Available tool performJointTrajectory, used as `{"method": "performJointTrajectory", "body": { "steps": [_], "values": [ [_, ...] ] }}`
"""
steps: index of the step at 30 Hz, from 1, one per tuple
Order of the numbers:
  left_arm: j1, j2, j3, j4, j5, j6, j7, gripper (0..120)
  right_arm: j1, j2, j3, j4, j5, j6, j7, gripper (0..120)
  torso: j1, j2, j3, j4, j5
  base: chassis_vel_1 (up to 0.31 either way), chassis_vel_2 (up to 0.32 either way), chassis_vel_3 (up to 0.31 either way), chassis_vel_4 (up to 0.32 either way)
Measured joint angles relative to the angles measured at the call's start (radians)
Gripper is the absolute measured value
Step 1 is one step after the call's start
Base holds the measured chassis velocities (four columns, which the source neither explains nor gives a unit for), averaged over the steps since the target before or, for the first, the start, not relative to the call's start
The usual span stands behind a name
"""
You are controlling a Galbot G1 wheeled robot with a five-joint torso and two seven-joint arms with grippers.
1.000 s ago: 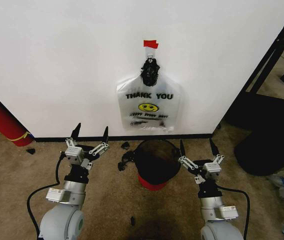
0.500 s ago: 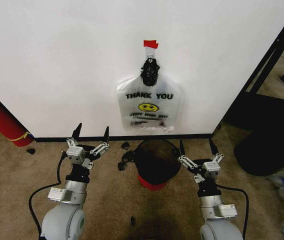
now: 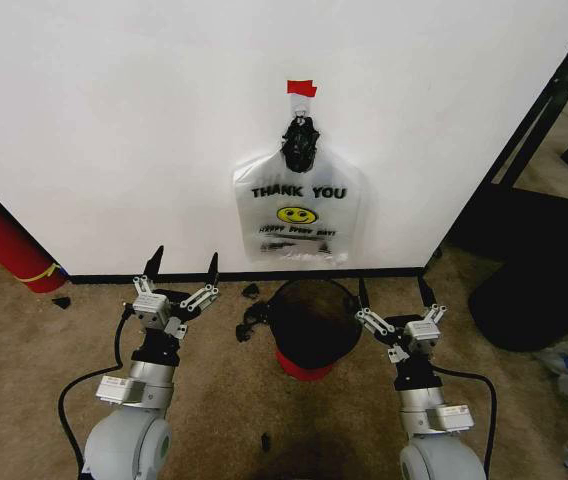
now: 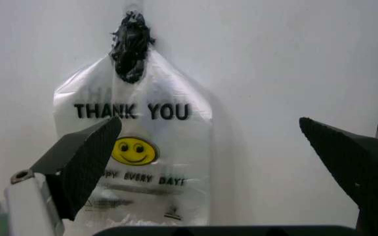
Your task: Pick up the garbage bag from the wall and place it over the trash bin.
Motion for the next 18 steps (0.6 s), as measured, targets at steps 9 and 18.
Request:
{"method": "performJointTrajectory", "body": {
  "steps": [9, 18],
  "values": [
    [0.004, -0.002, 0.000, -0.004, 0.001, -0.006, 0.002, 100, -0.004, -0.003, -0.001, 0.005, 0.000, 0.000, -0.001, 100, 0.000, 0.000, 0.000, 0.0000, 0.0000, 0.000, 0.000, 0.000, 0.000],
    [0.026, -0.020, -0.005, -0.021, 0.023, -0.022, 0.002, 100, 0.039, -0.028, -0.010, -0.009, 0.067, -0.026, 0.009, 100, 0.000, 0.000, 0.000, 0.0000, 0.0000, 0.000, 0.000, 0.000, 0.000]
  ]
}}
